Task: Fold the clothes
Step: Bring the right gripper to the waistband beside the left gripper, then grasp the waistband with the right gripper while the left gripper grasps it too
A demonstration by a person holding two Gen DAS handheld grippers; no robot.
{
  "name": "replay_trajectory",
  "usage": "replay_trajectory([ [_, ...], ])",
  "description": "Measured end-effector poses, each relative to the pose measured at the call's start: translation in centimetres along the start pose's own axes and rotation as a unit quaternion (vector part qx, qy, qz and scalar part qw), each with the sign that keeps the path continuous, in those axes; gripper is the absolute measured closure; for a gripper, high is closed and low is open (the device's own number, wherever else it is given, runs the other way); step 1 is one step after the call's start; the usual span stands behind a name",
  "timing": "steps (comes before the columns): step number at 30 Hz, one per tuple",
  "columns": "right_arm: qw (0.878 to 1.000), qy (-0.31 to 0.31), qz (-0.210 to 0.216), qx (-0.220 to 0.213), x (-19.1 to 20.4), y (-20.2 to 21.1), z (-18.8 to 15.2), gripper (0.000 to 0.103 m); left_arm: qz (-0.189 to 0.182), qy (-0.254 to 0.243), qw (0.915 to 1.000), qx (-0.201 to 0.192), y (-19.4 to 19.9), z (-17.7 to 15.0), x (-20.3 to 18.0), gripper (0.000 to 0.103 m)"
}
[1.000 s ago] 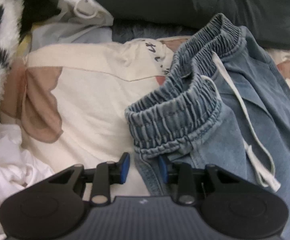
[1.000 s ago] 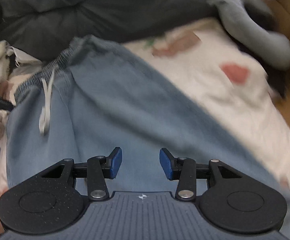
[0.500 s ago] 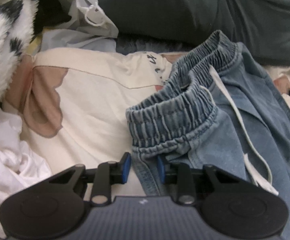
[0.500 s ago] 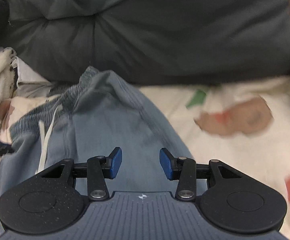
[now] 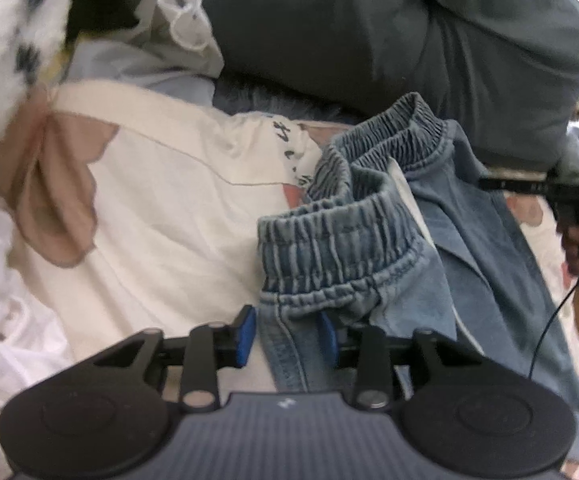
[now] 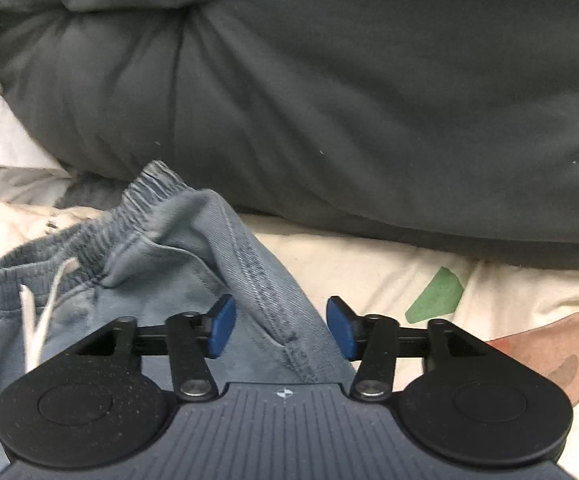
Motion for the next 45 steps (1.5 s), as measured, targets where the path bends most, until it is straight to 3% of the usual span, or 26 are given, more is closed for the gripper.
replay_trajectory([
  [4,0.999,-0.022,-0.011,0.036,-1.3,-1.5,-1.2,0.044,-0.037,0.025,0.999,0.001,-0.8,0.2,-0.4,0.059],
  [7,0.998,-0.044,0.005,0.044,-2.1,-1.5,-2.0,0.045,-0.063,0.042,0.9971,0.001,-1.3,0.2,-0.9,0.05],
  [12,0.997,-0.02,0.008,0.07,-2.4,-0.2,-3.8,0.045,-0.085,0.051,0.995,-0.006,-1.4,0.0,-1.4,0.052],
  [14,0.997,-0.017,0.008,0.077,-2.8,0.5,-4.6,0.045,-0.085,0.055,0.9948,-0.008,-1.1,-0.1,-1.2,0.058],
  [18,0.996,-0.019,0.007,0.086,-3.8,1.8,-5.9,0.046,-0.083,0.06,0.9946,-0.013,0.3,-0.3,-0.5,0.065],
  [20,0.996,-0.018,0.006,0.089,-4.0,2.1,-6.4,0.046,-0.082,0.065,0.9943,-0.02,1.1,-0.2,0.0,0.078],
  [22,0.996,-0.017,0.004,0.092,-4.3,2.4,-6.9,0.05,-0.065,0.064,0.9954,-0.026,1.8,-0.1,0.4,0.083],
  [23,0.995,-0.016,0.003,0.094,-4.4,2.6,-7.1,0.063,-0.054,0.063,0.9961,-0.03,2.2,-0.1,0.6,0.085],
  [24,0.995,-0.015,-0.006,0.097,-4.5,2.5,-7.2,0.082,-0.041,0.061,0.9968,-0.032,2.6,0.0,0.8,0.086],
  [25,0.995,-0.013,-0.016,0.101,-4.6,2.5,-7.3,0.094,-0.028,0.058,0.9973,-0.034,3.0,0.0,0.9,0.088],
  [26,0.994,-0.014,-0.029,0.102,-4.5,2.8,-7.0,0.1,-0.017,0.056,0.9977,-0.035,3.4,0.1,1.0,0.089],
  [28,0.993,-0.015,-0.055,0.102,-4.3,3.6,-6.3,0.101,-0.001,0.054,0.9979,-0.036,4.1,0.4,1.1,0.089],
  [33,0.992,-0.023,-0.074,0.104,-5.3,5.5,-5.9,0.102,0.023,0.056,0.9976,-0.034,5.0,0.8,1.7,0.09],
  [45,0.984,-0.066,-0.108,0.123,-8.5,9.8,-6.7,0.103,0.013,0.04,0.9986,-0.033,5.1,3.1,0.4,0.09],
])
Point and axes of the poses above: each gripper's, at about its wrist camera, not at the fingertips, and y roughly against the way its jaws point, x to its left, z to its top, the point moved 7 cm from there along -y, roughly the way its jaws point, and after that the axes turned 4 degrees about -y, right-handed, at the moved point
